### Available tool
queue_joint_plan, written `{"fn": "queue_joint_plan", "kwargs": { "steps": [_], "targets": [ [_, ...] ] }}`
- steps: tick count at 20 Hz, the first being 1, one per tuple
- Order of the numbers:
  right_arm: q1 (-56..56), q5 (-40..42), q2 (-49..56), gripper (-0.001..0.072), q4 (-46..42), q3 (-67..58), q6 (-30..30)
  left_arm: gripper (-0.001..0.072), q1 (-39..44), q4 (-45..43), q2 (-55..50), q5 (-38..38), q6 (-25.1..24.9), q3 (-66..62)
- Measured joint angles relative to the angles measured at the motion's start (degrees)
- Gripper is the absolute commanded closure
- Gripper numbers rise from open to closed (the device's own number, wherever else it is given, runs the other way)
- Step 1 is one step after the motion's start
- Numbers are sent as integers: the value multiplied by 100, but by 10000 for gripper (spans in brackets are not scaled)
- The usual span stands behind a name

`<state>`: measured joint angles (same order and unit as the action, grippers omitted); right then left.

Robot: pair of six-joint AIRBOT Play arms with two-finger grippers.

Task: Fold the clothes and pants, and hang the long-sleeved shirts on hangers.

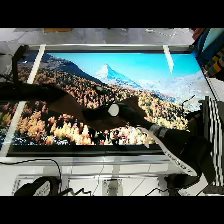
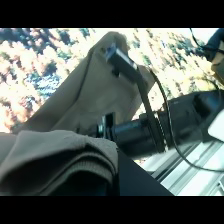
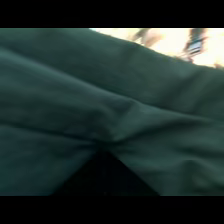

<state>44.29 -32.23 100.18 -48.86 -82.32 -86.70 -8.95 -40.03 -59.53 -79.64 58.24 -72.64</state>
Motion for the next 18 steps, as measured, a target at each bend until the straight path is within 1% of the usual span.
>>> {"fn": "queue_joint_plan", "kwargs": {
  "steps": [2, 4, 8, 11, 12, 13, 14, 15, 16, 18],
  "targets": [
    [-24, -129, 20, 698, -321, -129, -55, 692, 57, -68, -44, -7, 72, 4],
    [-306, -415, -22, 698, -715, -201, -79, 692, 192, -114, -177, -13, 184, 33],
    [-1401, -1303, -229, 698, -1344, -258, -101, 692, 824, -144, -734, 92, 378, 111],
    [-2354, -2009, -382, 698, -1565, -267, -111, 692, 1591, -111, -1320, 623, 442, 136],
    [-2618, -2205, -417, 698, -1589, -271, -116, 692, 1886, -59, -1541, 960, 448, 138],
    [-2876, -2376, -452, 698, -1617, -271, -116, 669, 2149, -2, -1744, 1340, 461, 140],
    [-3088, -2524, -476, 698, -1637, -271, -118, 447, 2422, 74, -1961, 1792, 461, 142],
    [-3287, -2643, -494, 698, -1650, -271, -116, 27, 2656, 160, -2149, 2236, 466, 144],
    [-3447, -2739, -505, 698, -1687, -271, -118, 7, 2885, 282, -2328, 2667, 468, 144],
    [-3718, -2820, -525, 698, -1788, -271, -111, 7, 3226, 472, -2583, 3348, 479, 144]
  ]
}}
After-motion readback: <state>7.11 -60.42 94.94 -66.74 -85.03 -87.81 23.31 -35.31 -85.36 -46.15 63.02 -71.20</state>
